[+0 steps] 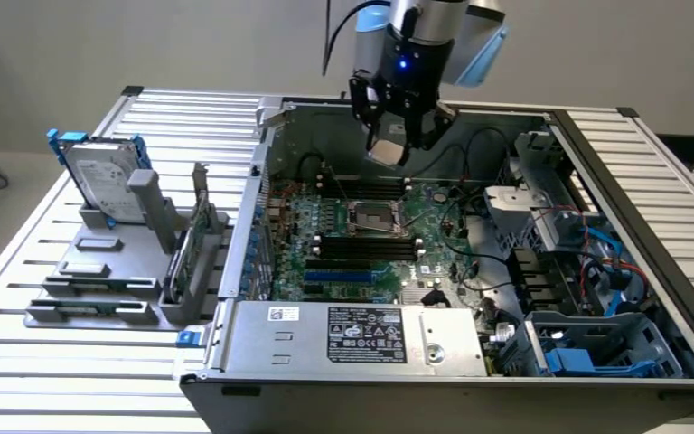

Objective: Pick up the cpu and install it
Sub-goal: 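Place the cpu into insertion slot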

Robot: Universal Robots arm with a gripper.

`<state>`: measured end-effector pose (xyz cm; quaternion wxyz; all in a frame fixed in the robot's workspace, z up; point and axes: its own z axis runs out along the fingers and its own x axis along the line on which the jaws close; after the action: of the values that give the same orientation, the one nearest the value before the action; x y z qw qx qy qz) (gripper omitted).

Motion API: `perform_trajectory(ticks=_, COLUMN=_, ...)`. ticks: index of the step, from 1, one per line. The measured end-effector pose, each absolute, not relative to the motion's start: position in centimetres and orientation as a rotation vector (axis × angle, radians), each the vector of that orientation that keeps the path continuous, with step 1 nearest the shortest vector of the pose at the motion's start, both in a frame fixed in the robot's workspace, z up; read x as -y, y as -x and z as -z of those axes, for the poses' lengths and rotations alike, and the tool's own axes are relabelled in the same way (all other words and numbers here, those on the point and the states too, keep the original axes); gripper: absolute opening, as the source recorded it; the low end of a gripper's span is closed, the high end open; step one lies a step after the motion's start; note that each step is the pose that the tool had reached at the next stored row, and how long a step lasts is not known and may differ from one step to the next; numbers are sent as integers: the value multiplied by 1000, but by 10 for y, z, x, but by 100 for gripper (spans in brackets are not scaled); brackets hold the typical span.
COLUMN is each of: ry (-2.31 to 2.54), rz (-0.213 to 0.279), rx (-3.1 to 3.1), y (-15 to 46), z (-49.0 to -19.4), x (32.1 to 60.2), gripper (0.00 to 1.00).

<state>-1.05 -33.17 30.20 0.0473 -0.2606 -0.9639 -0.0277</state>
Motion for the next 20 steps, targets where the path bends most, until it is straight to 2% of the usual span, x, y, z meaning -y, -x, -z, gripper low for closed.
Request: perform_trajectory(ticks=20, ry=1319, rz=108, rx=2755, y=10, z=-271, x=332, gripper=55)
